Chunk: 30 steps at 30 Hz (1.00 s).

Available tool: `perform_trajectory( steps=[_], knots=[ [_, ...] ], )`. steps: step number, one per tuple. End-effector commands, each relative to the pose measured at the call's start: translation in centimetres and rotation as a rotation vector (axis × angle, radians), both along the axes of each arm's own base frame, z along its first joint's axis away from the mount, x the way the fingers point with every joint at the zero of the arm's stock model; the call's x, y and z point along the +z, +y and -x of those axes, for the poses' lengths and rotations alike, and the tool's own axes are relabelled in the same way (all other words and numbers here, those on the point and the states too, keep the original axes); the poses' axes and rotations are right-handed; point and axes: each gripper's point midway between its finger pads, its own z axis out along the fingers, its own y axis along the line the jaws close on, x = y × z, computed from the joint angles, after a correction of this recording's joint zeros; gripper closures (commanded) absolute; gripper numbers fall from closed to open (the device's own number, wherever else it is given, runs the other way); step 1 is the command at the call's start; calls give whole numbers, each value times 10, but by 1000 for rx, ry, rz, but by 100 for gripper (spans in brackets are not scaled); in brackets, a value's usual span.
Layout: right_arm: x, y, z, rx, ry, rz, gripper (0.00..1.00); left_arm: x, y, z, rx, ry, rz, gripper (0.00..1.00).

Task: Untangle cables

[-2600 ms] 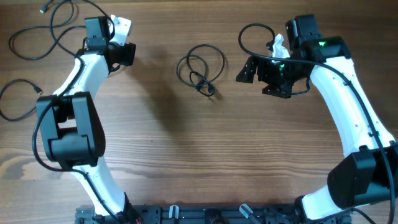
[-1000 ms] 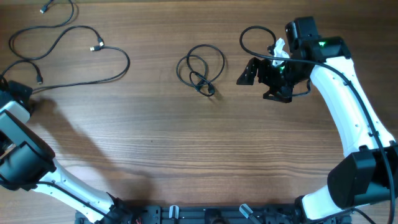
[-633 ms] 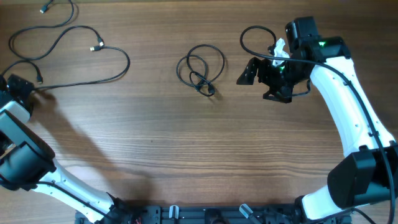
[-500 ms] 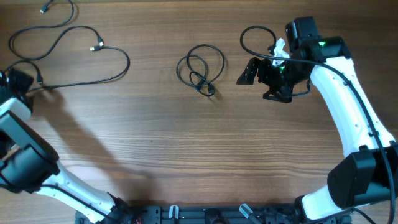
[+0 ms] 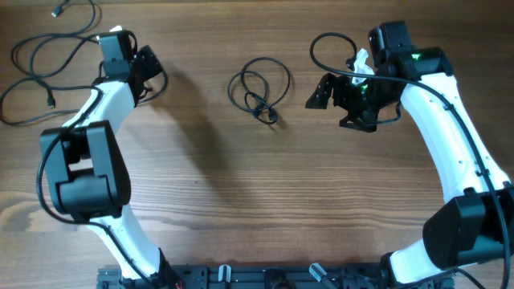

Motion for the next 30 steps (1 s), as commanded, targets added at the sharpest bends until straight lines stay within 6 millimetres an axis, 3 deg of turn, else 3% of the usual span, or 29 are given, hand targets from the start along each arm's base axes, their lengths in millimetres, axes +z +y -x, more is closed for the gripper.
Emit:
perform_trajectory(
  steps=[1, 4, 8, 12, 19, 25, 30],
  knots=[
    [7, -1, 0, -1, -26, 5, 0, -40, 17, 7, 47, 72, -27, 96],
    [7, -1, 0, -20, -11, 4, 0, -60, 14, 10, 42, 107, -22, 96],
    [7, -1, 1, -29, 0, 2, 0, -68, -13, 11, -46, 127, 61, 96],
    [6, -1, 6, -27, 21, 3, 0, -86, -17, 35, -46, 246, 83, 96],
    [6, -1, 6, -19, 16, 4, 0, -99, -17, 62, -35, 366, 102, 96],
    [4, -4, 5, -23, 10, 26, 0, -108, 1, 92, 15, 478, 132, 96],
    [4, -4, 4, -23, 5, 25, 0, -98, -2, 99, 11, 497, 150, 96]
  ],
)
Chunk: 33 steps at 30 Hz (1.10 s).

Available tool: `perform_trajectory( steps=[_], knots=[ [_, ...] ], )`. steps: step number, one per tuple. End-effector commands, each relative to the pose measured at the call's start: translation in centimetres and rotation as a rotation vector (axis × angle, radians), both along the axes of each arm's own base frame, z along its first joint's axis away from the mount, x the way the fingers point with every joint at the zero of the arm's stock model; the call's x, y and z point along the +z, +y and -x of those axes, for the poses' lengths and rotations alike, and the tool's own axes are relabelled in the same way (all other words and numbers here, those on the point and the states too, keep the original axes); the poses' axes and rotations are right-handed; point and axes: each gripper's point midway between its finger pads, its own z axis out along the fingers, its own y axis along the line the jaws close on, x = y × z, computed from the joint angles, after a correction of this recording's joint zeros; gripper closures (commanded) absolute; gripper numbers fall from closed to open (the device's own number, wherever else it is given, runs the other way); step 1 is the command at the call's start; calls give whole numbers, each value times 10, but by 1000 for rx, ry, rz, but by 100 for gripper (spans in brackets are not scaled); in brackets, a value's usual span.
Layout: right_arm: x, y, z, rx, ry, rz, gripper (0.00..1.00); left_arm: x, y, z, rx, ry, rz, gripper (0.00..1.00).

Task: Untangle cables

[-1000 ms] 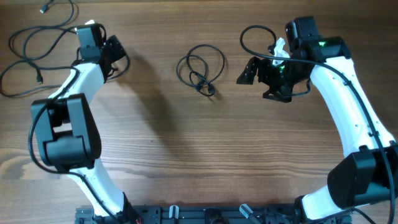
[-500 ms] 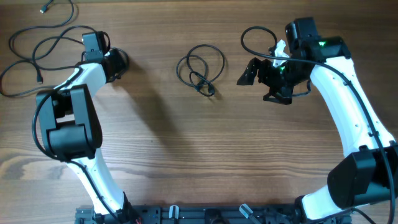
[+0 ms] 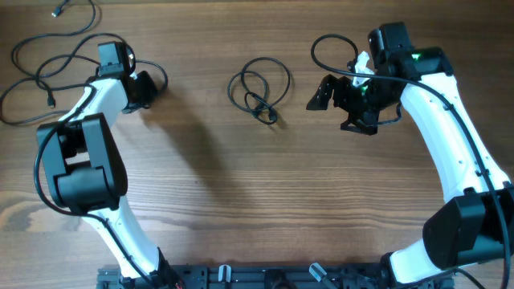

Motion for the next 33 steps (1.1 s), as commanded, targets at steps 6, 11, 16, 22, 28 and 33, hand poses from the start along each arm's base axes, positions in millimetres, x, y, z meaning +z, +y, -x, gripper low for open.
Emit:
perform_trajectory(
  steps=[6, 11, 16, 22, 28, 33],
  knots=[
    [6, -2, -2, 1, -34, 17, 0, -9, -8, 48, 1, 154, 50, 96],
    [6, -3, -2, 1, -34, 19, 0, 5, -4, 35, 3, 87, 37, 96],
    [6, -2, -2, 1, -34, 18, 0, 79, -2, 24, 2, -75, 7, 96],
    [25, 7, -7, 28, -103, -48, 1, 187, -12, 70, 4, -203, -10, 58],
    [48, 5, 4, 65, -175, -45, 0, 190, -17, 87, 1, -163, 4, 0],
    [48, 4, 7, 65, -165, -45, 0, 190, -17, 87, 1, -163, 4, 0]
  ],
)
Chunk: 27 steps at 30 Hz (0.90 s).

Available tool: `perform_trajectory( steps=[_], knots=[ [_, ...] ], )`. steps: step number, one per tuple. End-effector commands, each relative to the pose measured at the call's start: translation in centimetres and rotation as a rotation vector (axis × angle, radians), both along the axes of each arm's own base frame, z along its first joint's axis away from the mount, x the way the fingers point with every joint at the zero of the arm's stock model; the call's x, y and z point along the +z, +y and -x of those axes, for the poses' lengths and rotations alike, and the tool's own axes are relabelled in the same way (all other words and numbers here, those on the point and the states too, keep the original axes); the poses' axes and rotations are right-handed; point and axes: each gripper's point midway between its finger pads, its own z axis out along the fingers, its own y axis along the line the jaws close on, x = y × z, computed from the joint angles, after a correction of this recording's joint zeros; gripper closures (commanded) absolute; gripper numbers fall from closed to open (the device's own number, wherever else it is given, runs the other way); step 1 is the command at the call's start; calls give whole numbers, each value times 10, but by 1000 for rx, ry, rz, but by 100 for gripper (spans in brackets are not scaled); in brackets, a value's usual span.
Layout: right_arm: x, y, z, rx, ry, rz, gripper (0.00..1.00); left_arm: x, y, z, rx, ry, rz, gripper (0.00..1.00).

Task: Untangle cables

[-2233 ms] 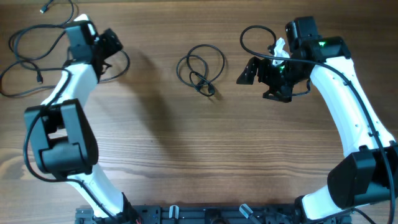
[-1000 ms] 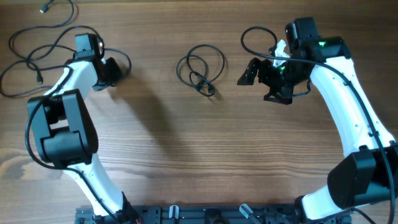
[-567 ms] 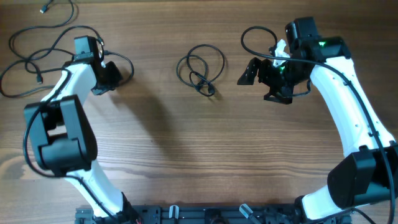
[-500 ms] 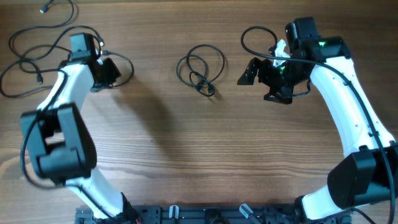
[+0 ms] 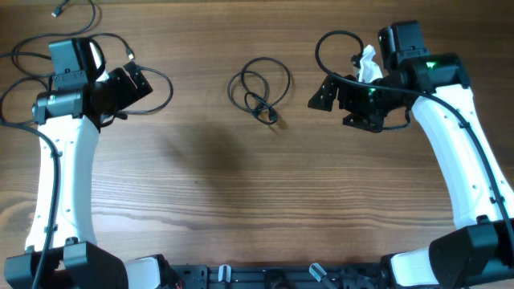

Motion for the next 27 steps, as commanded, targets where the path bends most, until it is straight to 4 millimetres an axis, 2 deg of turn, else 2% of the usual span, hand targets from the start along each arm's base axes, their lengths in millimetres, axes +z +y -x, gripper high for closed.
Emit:
perform_trajectory(
  steps=[1, 3, 8, 11, 27],
  knots=[
    [14, 3, 0, 22, -41, -20, 0, -1, 0, 1, 1, 1, 8, 0],
    [17, 13, 4, 105, -77, -35, 1, -1, 0, 1, 1, 1, 8, 0],
    [20, 40, 5, 179, -131, -41, 0, -1, 0, 1, 1, 1, 8, 0],
    [12, 33, 1, 121, -117, 40, 0, -1, 0, 1, 1, 1, 8, 0],
    [12, 33, -1, 102, -110, 38, 0, -1, 0, 1, 1, 1, 8, 0]
  ],
)
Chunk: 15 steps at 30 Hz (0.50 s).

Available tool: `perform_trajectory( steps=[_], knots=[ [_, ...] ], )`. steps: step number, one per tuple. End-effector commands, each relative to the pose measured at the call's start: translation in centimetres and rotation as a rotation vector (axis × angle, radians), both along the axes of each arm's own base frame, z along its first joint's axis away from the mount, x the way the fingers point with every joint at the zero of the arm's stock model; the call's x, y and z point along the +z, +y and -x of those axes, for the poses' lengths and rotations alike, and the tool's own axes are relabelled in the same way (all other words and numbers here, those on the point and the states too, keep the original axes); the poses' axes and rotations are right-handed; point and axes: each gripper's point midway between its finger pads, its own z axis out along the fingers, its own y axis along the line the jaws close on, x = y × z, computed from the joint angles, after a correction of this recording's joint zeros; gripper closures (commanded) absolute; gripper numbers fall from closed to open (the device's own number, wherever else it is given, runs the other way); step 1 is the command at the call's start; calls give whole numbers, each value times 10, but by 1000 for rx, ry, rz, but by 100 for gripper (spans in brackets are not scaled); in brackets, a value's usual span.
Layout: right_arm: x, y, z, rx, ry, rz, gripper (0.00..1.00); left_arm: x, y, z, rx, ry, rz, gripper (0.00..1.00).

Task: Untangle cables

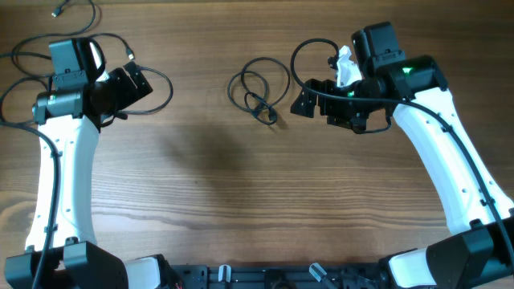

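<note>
A small coiled black cable lies at the table's centre back. A long black cable sprawls over the far left corner; one loop of it curls round my left gripper, which looks shut on it. My right gripper hovers just right of the coil. It appears shut on a third black cable whose loop rises behind it, with a white end piece by the wrist.
Both white arms reach in from the front edge, left arm and right arm. A black rail runs along the front. The table is brown wood.
My right gripper has shifted left, nearer the central coil, and its cable loop and white end piece came along. The left arm and the coil are unchanged.
At first my left gripper sat at the far left among the long cable, and the right one held its cable right of the coil. The left arm then changed posture and the long cable's loop spread rightward. Now the right gripper has closed in on the coil.
</note>
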Motion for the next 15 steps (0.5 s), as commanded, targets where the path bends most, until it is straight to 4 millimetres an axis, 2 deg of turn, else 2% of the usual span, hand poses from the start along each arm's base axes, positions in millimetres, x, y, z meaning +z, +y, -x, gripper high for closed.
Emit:
perform_trajectory(
  steps=[1, 5, 8, 14, 15],
  knots=[
    [11, -1, -6, -9, -46, 6, 0, -1, 0, 1, 1, 1, 8, 0],
    [6, -1, -9, -7, -42, 12, 0, -1, 0, 1, 1, 1, 8, 1],
    [1, -9, -15, -33, -55, 64, 0, -1, 0, 1, 1, 1, 8, 0],
    [6, -7, -28, -108, -76, 37, 0, -1, 0, 1, 2, 1, 9, 0],
    [6, -7, -29, -108, -82, 40, 0, 3, -2, -5, 12, -30, 34, 0]
  ],
)
